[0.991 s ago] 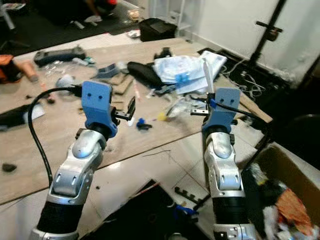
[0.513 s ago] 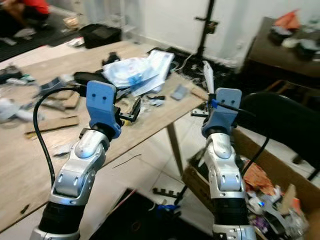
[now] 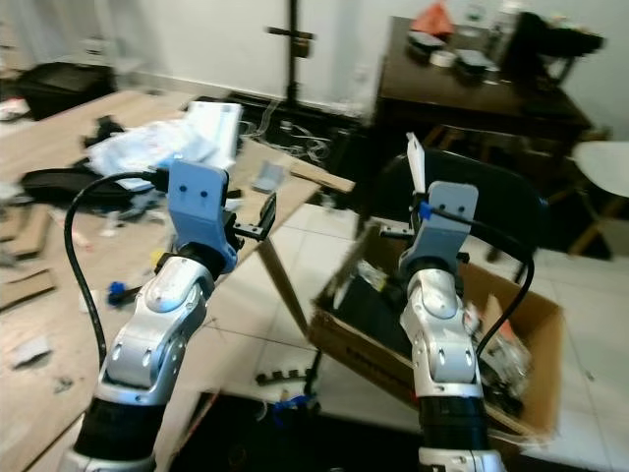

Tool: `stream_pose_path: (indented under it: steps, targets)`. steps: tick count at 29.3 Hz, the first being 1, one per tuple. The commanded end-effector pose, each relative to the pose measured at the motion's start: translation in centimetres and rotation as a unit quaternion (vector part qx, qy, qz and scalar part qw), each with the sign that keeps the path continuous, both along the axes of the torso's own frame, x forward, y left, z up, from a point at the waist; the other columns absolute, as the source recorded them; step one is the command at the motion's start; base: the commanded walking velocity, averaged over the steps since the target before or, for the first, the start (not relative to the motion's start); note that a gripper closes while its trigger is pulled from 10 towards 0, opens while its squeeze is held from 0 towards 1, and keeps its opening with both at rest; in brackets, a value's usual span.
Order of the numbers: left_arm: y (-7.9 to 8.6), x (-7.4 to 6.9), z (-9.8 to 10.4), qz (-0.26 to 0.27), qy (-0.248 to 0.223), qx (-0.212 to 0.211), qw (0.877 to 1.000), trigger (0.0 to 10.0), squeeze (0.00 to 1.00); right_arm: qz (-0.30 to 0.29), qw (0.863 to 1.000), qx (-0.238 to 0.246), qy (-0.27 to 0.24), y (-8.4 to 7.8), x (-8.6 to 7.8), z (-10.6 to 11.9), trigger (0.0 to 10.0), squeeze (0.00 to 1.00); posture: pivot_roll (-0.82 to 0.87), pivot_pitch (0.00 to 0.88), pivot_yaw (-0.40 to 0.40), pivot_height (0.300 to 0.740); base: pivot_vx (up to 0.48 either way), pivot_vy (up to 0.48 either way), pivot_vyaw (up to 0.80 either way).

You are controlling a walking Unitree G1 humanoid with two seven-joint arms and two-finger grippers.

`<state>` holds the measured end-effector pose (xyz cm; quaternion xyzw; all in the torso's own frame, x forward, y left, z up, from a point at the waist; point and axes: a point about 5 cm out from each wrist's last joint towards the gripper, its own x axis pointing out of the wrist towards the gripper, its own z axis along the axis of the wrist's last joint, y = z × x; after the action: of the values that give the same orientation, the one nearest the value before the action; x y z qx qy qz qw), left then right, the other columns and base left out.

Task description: Picking trash to rubbish bin

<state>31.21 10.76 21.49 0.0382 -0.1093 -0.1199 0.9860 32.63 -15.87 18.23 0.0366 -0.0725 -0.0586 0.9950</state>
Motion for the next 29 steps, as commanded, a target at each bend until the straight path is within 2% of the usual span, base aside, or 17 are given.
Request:
stream_pose_path:
  steps: [1,25,29]
  targets:
    - [0.0,0.0,-0.5,0.001,0.012,0.004,1.000,10.0,0.00,-0.003,1.000,0.005,0.014,-0.2,-0.1,-0.5,10.0,0.00,0.15,0.103,-0.035,0.740,0.000,0.000,-0.80]
    - [0.0,-0.3,-0.8,-0.005,0.029,-0.005,1.000,10.0,0.00,-0.010,0.999,0.002,0.041,-0.4,-0.3,-1.6,10.0,0.00,0.16,0.113,-0.036,0.740,0.000,0.000,-0.80]
    - [0.1,-0.3,-0.6,-0.002,0.029,-0.007,1.000,10.0,0.00,-0.009,0.999,-0.004,0.038,-0.4,-0.3,-1.5,10.0,0.00,0.16,0.113,-0.036,0.740,0.000,0.000,-0.13]
